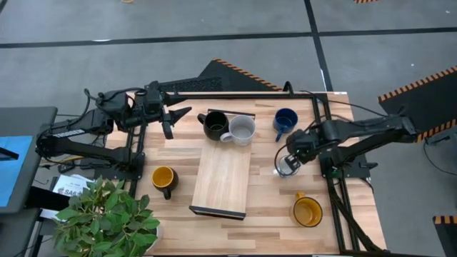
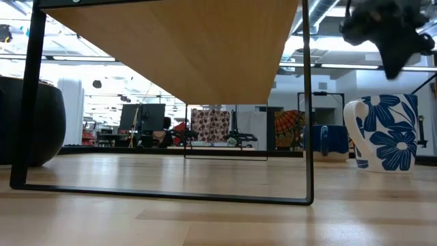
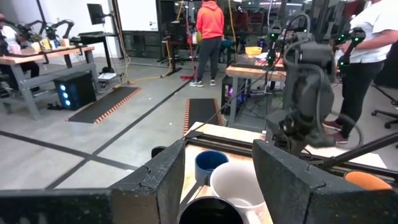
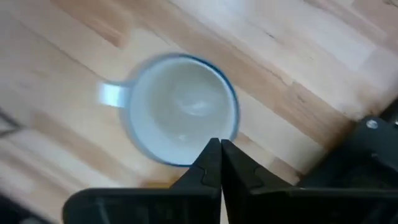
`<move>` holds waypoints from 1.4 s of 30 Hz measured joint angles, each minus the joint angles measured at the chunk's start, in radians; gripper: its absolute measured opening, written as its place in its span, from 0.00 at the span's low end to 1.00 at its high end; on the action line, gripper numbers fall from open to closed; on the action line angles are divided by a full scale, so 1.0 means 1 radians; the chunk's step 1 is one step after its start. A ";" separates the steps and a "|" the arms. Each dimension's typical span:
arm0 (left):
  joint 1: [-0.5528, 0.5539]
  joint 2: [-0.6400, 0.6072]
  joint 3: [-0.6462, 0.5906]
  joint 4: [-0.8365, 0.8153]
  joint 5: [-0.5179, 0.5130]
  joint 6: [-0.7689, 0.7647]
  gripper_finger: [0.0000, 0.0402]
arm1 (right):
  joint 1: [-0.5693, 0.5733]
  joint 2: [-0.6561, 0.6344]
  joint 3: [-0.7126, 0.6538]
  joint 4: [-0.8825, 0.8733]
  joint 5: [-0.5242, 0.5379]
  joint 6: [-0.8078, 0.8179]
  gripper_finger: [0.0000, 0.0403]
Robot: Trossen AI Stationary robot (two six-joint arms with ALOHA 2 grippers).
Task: Place coffee mugs
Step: Put the blue patterned mug on the shelf
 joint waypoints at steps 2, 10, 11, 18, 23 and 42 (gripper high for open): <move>0.000 0.000 0.000 0.000 0.000 0.000 0.43 | -0.016 -0.009 0.028 -0.014 0.000 -0.001 0.08; 0.000 0.000 0.000 0.000 0.000 -0.001 0.43 | -0.003 0.005 0.027 -0.022 0.000 0.023 0.11; 0.000 0.000 0.000 -0.001 0.001 -0.001 0.43 | 0.003 0.013 0.016 -0.023 -0.001 0.023 0.12; 0.000 0.000 0.000 -0.001 0.001 -0.002 0.43 | 0.020 0.024 -0.097 0.074 -0.023 0.044 0.32; 0.000 0.000 0.000 -0.001 0.001 -0.003 0.43 | 0.013 0.031 -0.160 0.099 0.042 0.055 0.51; 0.000 0.000 0.000 0.000 0.001 -0.008 0.43 | -0.040 0.039 -0.264 0.261 -0.012 0.083 0.28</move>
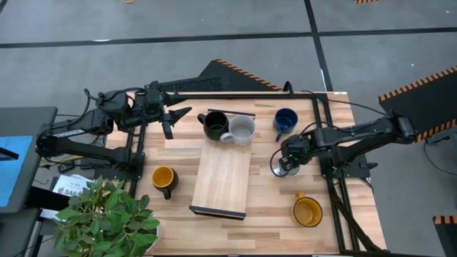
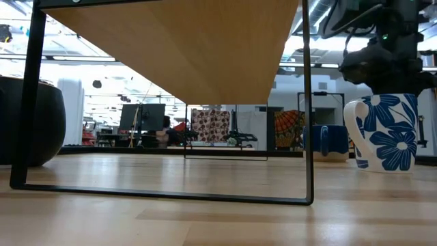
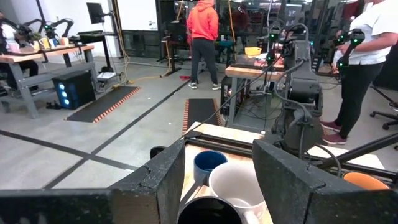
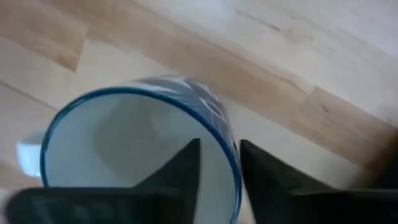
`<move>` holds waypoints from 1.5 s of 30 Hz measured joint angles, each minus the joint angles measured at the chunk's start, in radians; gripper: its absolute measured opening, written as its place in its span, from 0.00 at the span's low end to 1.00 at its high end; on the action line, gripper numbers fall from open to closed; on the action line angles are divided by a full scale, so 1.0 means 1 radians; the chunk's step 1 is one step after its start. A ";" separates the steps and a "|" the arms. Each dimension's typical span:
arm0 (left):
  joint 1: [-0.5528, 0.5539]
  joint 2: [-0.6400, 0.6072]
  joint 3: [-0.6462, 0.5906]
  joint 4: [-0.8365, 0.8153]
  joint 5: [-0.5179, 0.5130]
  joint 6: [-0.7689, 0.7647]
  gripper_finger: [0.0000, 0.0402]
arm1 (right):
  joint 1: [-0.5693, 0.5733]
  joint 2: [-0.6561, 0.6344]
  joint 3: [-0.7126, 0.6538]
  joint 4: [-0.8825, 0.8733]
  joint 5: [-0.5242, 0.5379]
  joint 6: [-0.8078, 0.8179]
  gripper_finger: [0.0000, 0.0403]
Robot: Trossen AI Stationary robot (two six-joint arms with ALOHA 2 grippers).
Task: Place coffee mugs
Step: Put the blue patterned mug on the shelf
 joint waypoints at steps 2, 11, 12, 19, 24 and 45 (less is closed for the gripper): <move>0.000 0.000 0.000 0.000 0.000 0.000 0.43 | -0.010 -0.004 0.024 -0.041 -0.024 -0.031 0.15; 0.000 0.000 0.000 0.000 0.000 0.000 0.43 | -0.050 -0.040 0.336 -0.266 -0.093 -0.192 0.10; 0.000 0.000 0.000 0.000 0.000 0.000 0.43 | -0.050 -0.040 0.387 -0.264 -0.113 -0.205 0.10; 0.000 0.000 0.000 0.000 0.000 -0.005 0.43 | 0.011 0.125 0.728 -0.185 -0.186 -0.228 0.10; 0.000 0.000 0.000 -0.001 0.000 -0.010 0.43 | 0.041 0.351 0.979 -0.281 -0.094 -0.336 0.10; 0.000 0.000 0.000 -0.001 0.000 -0.040 0.43 | 0.004 0.679 1.284 -0.479 0.042 -0.391 0.13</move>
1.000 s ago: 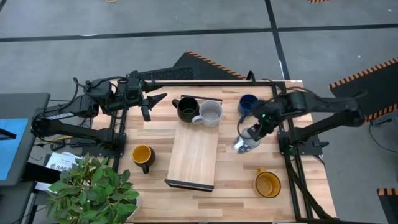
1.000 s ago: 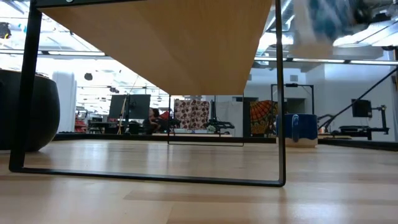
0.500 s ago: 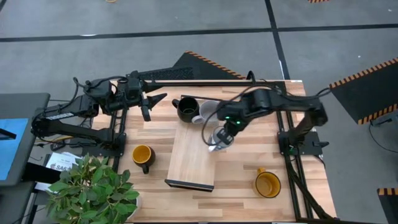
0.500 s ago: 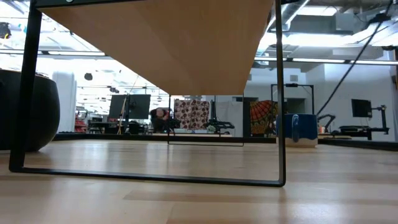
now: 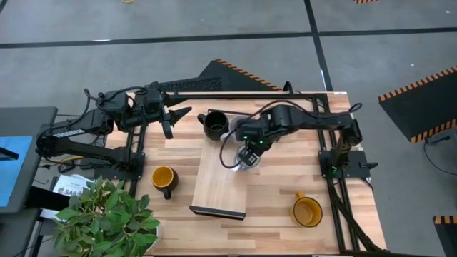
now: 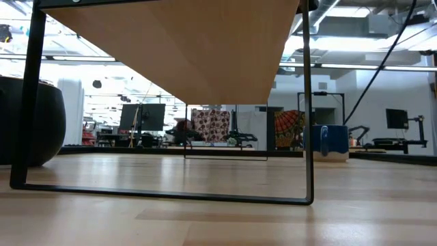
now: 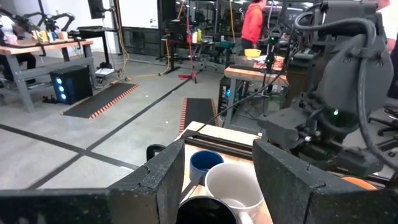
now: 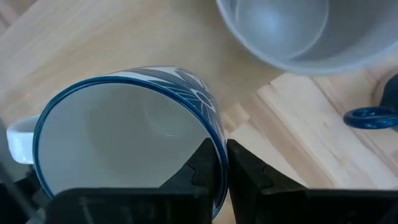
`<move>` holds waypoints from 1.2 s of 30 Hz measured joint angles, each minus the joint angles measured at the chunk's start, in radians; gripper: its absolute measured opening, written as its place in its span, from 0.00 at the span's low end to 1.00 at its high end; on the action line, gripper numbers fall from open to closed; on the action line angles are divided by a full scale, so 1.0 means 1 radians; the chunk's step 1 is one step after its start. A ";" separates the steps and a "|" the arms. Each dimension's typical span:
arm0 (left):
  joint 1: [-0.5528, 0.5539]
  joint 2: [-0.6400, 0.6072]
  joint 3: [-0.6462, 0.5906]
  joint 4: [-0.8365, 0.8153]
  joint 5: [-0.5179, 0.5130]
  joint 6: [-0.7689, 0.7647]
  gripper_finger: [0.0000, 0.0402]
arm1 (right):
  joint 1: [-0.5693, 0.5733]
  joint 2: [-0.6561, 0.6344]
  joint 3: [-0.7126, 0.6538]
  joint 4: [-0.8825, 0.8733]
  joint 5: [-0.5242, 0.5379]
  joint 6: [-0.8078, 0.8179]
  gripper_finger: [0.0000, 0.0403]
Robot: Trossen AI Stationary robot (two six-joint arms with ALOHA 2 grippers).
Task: Place coffee mugs
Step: Put the blue patterned mug on the shelf
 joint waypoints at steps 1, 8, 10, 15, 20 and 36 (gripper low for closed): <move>0.000 0.000 0.000 0.000 0.000 0.000 0.43 | 0.000 0.001 0.000 -0.001 0.004 -0.001 0.14; 0.000 0.000 0.000 0.000 0.000 0.000 0.43 | -0.006 -0.001 0.000 0.026 0.004 -0.006 0.15; 0.000 0.000 0.000 0.000 0.000 0.000 0.43 | -0.009 -0.002 0.000 0.026 0.004 -0.006 0.15; 0.000 0.000 0.000 0.000 0.000 0.000 0.43 | -0.019 -0.001 0.000 0.031 0.002 0.001 0.16; 0.000 0.000 0.000 0.000 0.000 0.000 0.43 | -0.021 0.009 0.000 0.034 0.001 0.002 0.16; 0.000 0.000 0.000 0.000 0.000 0.006 0.43 | -0.025 0.008 0.000 0.065 0.019 0.003 0.16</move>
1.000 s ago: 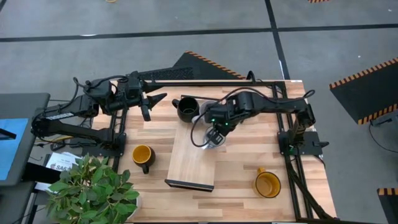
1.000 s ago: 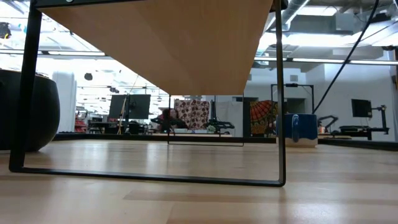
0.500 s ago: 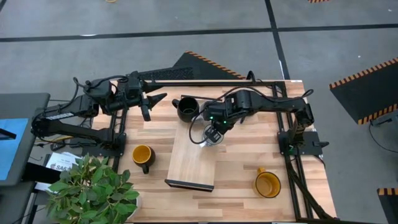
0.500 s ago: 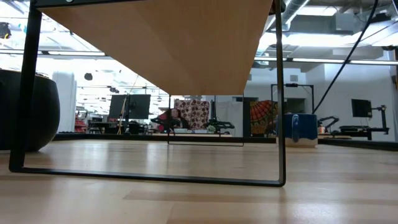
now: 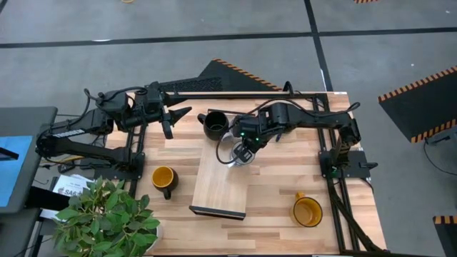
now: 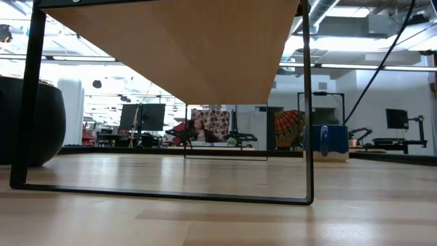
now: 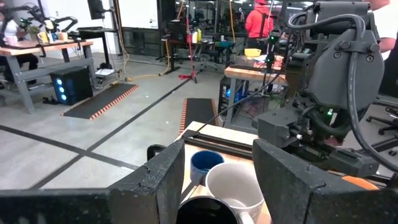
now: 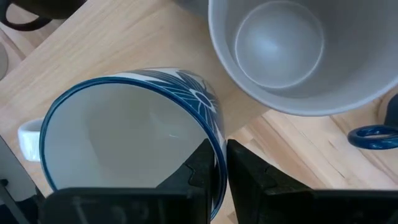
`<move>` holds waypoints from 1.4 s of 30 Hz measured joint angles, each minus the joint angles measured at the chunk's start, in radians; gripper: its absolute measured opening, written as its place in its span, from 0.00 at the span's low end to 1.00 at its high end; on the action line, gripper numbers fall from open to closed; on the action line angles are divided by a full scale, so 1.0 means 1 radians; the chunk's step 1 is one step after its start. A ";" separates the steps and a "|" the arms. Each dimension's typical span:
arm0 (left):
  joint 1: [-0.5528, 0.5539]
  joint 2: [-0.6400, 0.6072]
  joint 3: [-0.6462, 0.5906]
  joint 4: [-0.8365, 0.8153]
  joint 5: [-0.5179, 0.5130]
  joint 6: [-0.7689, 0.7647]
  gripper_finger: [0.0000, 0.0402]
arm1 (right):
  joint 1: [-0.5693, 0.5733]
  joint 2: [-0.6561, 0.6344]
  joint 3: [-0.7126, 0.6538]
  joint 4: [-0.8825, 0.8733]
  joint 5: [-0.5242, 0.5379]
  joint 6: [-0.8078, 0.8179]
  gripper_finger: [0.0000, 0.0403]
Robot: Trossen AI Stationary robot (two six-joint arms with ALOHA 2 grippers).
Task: Place coffee mugs
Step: Put the blue patterned mug on the shelf
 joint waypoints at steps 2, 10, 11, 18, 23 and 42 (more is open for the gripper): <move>0.000 0.000 0.000 0.000 0.000 0.000 0.43 | 0.000 0.000 0.000 0.000 0.000 0.000 0.16; 0.000 0.000 0.000 0.000 0.000 0.000 0.43 | 0.000 0.000 0.000 0.000 0.000 0.000 0.16; 0.000 0.000 0.000 0.000 0.000 0.000 0.43 | 0.000 0.000 0.000 0.000 0.000 0.000 0.16; 0.000 0.000 0.000 0.000 0.000 0.001 0.43 | 0.000 0.000 0.000 -0.002 -0.019 0.000 0.16; 0.000 0.000 0.000 0.000 0.000 0.001 0.43 | 0.000 0.000 0.000 -0.006 -0.019 0.003 0.16; 0.000 0.000 0.000 0.000 0.000 0.021 0.43 | -0.001 -0.001 -0.001 0.012 -0.024 -0.060 0.16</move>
